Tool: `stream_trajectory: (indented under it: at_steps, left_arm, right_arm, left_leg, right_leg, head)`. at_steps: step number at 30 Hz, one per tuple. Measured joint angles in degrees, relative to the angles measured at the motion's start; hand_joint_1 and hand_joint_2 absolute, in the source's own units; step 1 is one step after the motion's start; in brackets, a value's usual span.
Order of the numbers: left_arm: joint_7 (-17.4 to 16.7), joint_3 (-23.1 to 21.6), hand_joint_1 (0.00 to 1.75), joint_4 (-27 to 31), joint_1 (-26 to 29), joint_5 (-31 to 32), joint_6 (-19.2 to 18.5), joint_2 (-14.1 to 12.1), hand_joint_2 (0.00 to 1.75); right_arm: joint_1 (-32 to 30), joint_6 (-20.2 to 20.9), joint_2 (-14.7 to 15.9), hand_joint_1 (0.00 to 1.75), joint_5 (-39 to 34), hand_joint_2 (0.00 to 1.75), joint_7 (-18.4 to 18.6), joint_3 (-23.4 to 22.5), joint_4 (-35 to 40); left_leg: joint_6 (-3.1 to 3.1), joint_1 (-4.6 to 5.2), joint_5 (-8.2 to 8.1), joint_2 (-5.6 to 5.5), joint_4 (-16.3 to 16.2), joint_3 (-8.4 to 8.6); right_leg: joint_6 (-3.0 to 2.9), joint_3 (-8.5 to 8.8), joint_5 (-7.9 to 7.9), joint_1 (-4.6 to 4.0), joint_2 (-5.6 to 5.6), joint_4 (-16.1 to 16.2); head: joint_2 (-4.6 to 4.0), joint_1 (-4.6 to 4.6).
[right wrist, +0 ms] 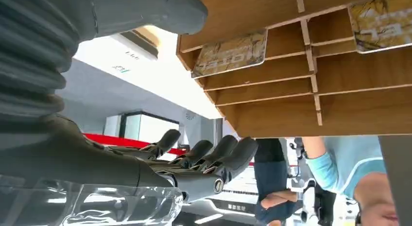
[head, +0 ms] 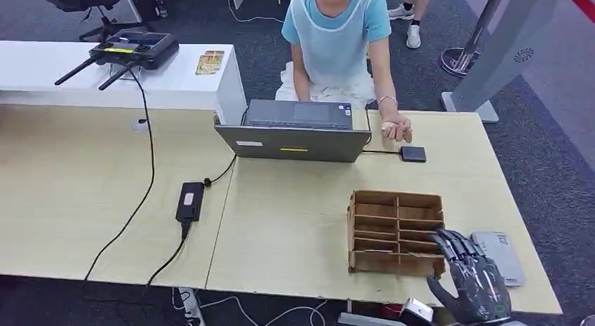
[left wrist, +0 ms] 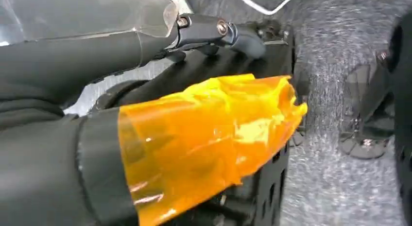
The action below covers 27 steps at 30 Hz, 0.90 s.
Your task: Pass the card to the sensor for recognition and then transmit it.
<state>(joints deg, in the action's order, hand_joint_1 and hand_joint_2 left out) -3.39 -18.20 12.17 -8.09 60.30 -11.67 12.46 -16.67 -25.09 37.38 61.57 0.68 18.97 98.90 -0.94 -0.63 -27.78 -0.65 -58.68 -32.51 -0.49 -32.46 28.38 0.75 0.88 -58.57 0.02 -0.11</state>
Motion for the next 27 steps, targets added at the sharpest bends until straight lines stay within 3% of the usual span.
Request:
stream_trajectory:
  at_steps: [11, 17, 27]
  left_arm:
    - [-6.79, 12.99, 0.00, 0.02, 0.85, -11.01, 5.57, 0.79, 0.00]
    - [-8.46, 18.55, 0.00, 0.00, 2.13, -13.96, 7.56, 0.59, 0.00]
    - [-7.73, 20.80, 0.00, 0.00, 2.24, -11.86, 7.01, 0.52, 0.00]
  right_arm:
    - [-0.79, -1.09, -0.81, 0.52, 0.74, 1.75, 1.22, -0.11, -1.27]
    - [-1.89, -1.57, -0.83, 0.52, 1.01, 1.75, 2.05, -0.11, -1.22]
    - [-2.06, -1.57, -0.83, 0.56, 1.38, 1.75, 2.84, 0.09, -1.22]
  left_leg:
    - [0.01, 0.01, -0.03, 0.14, 0.00, 0.04]
    - [-0.01, 0.03, -0.08, 0.24, 0.00, 0.05]
    - [-0.01, 0.07, -0.08, 0.23, 0.00, 0.04]
  right_leg:
    - [0.00, -0.01, 0.00, 0.00, -0.12, 0.00]
    - [0.00, -0.08, 0.00, 0.01, -0.24, 0.00]
    - [0.00, -0.06, 0.00, 0.03, -0.23, 0.00]
  head:
    - [-0.02, 0.02]
    - [0.00, 0.00]
    - [0.00, 0.00]
